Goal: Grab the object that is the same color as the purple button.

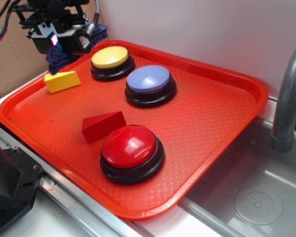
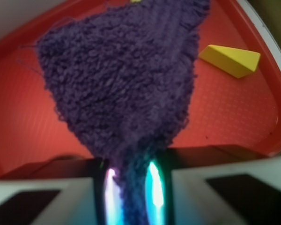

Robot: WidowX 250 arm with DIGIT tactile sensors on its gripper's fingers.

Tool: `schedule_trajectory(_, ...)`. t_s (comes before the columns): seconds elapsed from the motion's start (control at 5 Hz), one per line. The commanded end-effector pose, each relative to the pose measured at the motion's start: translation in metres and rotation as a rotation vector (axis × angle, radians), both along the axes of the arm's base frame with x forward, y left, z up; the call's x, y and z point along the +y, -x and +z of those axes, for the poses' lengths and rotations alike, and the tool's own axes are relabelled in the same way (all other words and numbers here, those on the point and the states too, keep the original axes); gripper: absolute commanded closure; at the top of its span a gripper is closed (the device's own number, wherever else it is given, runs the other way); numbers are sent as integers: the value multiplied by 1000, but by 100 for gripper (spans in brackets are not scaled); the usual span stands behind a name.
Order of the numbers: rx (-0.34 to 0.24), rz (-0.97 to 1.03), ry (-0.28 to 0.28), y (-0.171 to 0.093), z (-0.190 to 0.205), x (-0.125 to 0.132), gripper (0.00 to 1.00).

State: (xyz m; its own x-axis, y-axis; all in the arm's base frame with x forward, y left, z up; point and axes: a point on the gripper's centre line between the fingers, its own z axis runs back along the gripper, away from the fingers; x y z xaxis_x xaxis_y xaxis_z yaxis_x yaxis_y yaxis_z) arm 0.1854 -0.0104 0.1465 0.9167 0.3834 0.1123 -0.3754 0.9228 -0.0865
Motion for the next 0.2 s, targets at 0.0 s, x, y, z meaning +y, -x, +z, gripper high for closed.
schedule_trajectory(0.0,-15,-37,3,1,9,-5,100)
